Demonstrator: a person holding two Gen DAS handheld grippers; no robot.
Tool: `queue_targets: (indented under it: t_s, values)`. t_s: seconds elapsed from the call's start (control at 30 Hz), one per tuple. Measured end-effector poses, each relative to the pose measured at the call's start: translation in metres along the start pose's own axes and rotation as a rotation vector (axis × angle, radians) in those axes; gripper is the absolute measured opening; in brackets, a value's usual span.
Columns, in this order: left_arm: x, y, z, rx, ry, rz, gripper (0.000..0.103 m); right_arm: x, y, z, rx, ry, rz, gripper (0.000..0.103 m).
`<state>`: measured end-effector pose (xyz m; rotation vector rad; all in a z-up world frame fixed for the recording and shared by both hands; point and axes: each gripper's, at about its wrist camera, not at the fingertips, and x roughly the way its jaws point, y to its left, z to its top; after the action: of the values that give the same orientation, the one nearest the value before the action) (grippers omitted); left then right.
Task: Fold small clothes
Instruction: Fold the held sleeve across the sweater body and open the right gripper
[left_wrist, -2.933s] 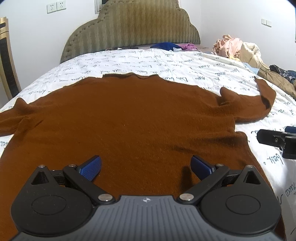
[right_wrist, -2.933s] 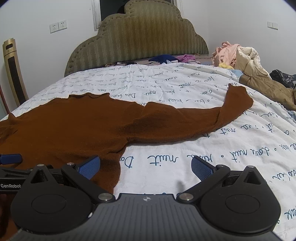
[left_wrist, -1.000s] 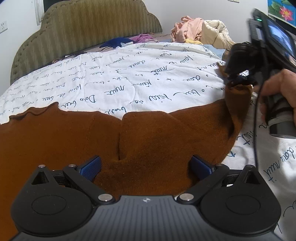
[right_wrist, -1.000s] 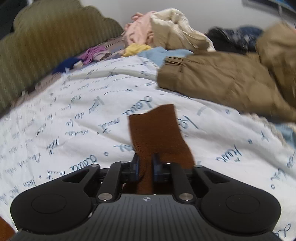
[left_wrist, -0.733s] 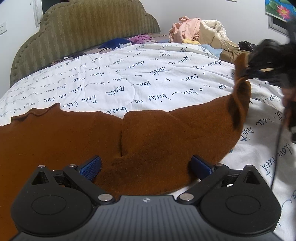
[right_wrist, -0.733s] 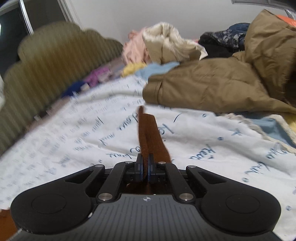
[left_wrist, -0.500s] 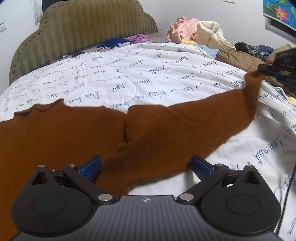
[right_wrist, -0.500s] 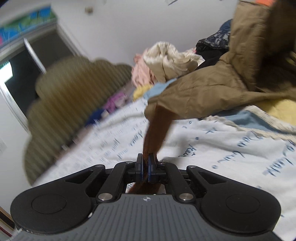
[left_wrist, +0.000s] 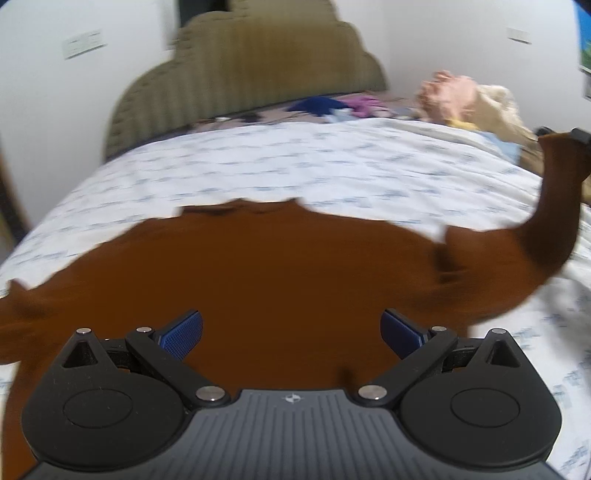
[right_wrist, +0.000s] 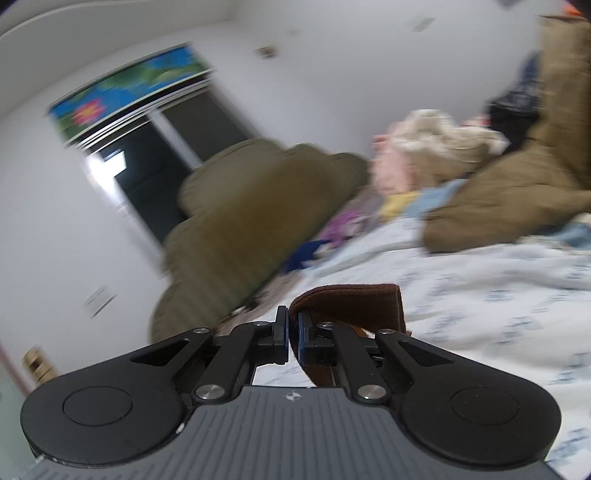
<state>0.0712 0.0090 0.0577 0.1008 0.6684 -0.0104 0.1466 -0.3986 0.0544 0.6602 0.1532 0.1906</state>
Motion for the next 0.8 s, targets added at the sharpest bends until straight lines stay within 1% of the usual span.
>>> queue_targets:
  t_s: [0.1,0.23,0.33,0.43,0.53,0.63,0.7,0.73,0.8]
  values:
    - [0.0,0.032,-0.005,-0.031,0.01,0.076,0.103,0.013,0.04,-0.015,-0.033,0.054,0.084,0.009]
    - [-0.006,0.075,-0.017,-0.089,0.019,0.136,0.103,0.031,0.104,-0.047,-0.083,0.14,0.202,0.009]
    - [-0.015,0.104,-0.025,-0.129,0.012,0.164,0.103,0.049,0.159,-0.082,-0.113,0.238,0.287,0.009]
    - [-0.022,0.133,-0.034,-0.174,0.017,0.202,0.103,0.072,0.217,-0.126,-0.174,0.342,0.342,0.009]
    - [-0.028,0.16,-0.038,-0.205,0.023,0.223,0.103,0.099,0.27,-0.178,-0.242,0.463,0.355,0.009]
    - [-0.032,0.181,-0.038,-0.22,0.013,0.25,0.103,0.12,0.314,-0.236,-0.374,0.603,0.289,0.009]
    - [-0.033,0.193,-0.036,-0.234,0.006,0.261,0.103,0.126,0.331,-0.269,-0.437,0.69,0.264,0.013]
    - [-0.032,0.197,-0.034,-0.242,0.007,0.26,0.103,0.123,0.334,-0.281,-0.443,0.711,0.258,0.015]
    - [-0.031,0.201,-0.032,-0.254,-0.003,0.244,0.103,0.115,0.341,-0.293,-0.443,0.722,0.259,0.019]
